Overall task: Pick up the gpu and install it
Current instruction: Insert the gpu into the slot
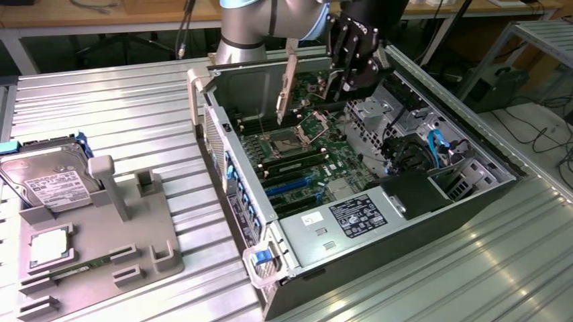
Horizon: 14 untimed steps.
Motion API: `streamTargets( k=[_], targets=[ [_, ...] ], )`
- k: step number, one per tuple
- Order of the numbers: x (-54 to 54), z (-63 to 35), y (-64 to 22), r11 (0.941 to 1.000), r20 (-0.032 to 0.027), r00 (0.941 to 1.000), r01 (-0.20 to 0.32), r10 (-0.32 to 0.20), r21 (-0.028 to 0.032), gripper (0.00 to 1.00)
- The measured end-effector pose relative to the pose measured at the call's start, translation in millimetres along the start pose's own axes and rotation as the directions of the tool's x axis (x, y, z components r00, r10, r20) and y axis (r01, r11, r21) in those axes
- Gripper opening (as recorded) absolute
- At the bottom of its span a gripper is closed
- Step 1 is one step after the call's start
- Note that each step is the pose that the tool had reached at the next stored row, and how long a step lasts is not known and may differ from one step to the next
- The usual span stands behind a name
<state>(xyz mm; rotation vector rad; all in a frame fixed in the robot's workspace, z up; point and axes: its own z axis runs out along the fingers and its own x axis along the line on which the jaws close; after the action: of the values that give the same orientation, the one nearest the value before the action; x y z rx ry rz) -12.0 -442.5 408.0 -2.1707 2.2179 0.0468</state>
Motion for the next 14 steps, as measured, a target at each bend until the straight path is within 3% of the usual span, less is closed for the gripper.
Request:
streamTargets(
  k=[6, 14],
  targets=[
    [2.3, 11.0, 0.1, 1.0000, 0.0000, 1.0000, 0.000, 0.000, -0.0001, 0.28],
    [3.3, 26.0, 0.6, 0.9992, -0.0001, 0.9992, -0.040, 0.040, 0.0016, 0.28]
  ],
)
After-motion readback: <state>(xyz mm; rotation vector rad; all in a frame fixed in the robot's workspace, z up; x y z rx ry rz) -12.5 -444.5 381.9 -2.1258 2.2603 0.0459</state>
